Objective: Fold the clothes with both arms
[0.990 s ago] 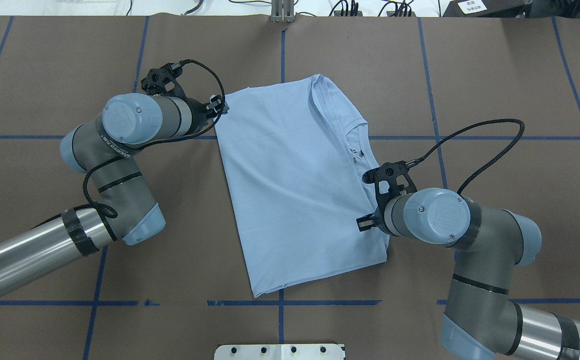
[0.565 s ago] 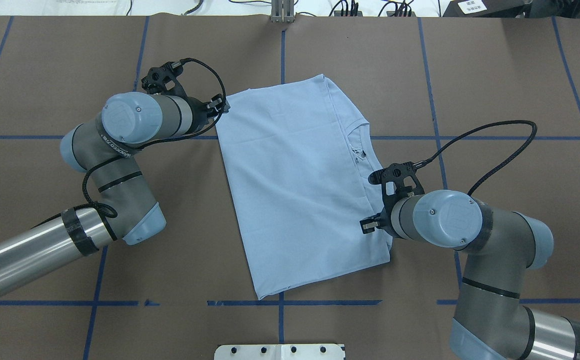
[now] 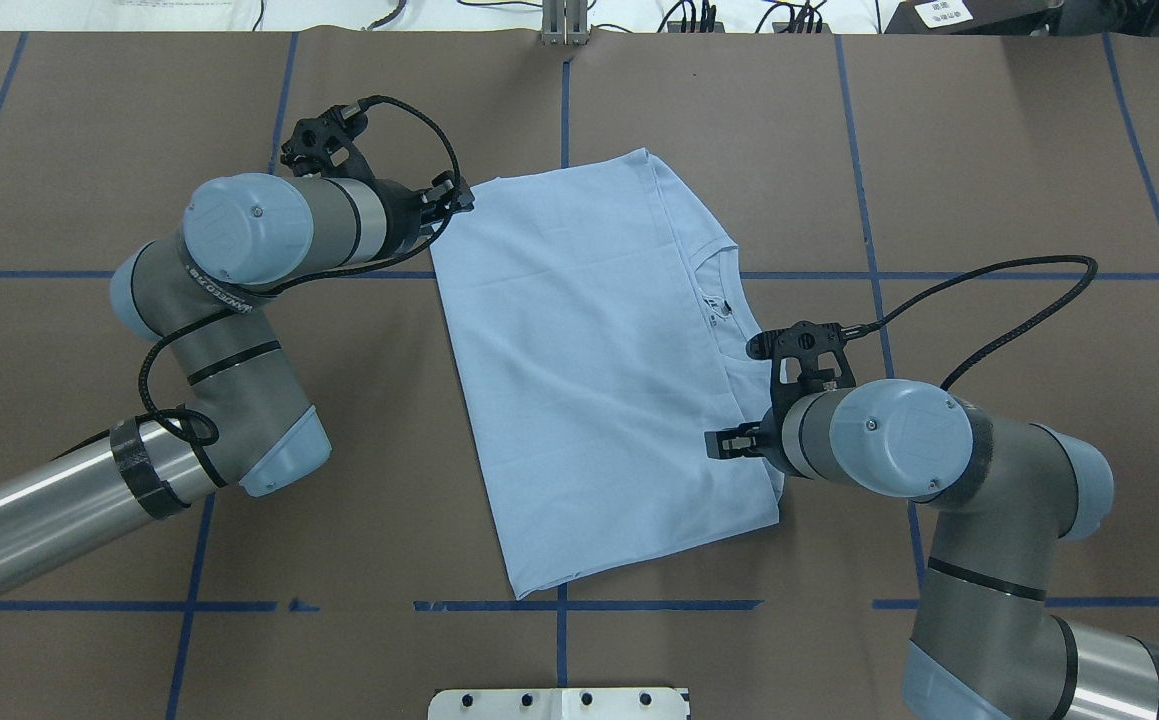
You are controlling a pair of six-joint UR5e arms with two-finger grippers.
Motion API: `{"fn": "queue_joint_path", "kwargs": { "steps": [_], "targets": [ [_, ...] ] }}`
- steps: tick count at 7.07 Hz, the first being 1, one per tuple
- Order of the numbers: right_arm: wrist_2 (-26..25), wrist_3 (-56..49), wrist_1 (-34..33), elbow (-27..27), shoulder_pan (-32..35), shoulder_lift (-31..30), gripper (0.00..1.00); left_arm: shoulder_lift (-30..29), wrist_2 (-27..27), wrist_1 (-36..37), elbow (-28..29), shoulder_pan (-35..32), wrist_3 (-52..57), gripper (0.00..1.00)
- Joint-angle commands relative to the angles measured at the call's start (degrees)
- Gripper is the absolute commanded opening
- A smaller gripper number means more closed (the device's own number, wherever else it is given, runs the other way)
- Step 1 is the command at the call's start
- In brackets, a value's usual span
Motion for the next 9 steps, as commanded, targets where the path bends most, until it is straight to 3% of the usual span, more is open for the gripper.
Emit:
{"fn": "queue_joint_path", "kwargs": {
  "steps": [1, 4, 9],
  "targets": [
    [-0.8, 19.5, 0.0, 0.8, -1.8, 0.1, 0.93, 0.2, 0.2, 0.1, -4.3, 0.0, -0.7, 0.63],
    [-3.3, 23.8, -0.3, 0.8, -4.1, -2.5, 0.91, 0.4, 0.7, 0.2, -5.3, 0.0, -0.5, 0.63],
    [-2.8, 29.9, -0.2, 0.3, -4.4, -2.9, 0.77, 0.4, 0.8, 0.2, -5.8, 0.0, -0.5, 0.63]
  ]
}}
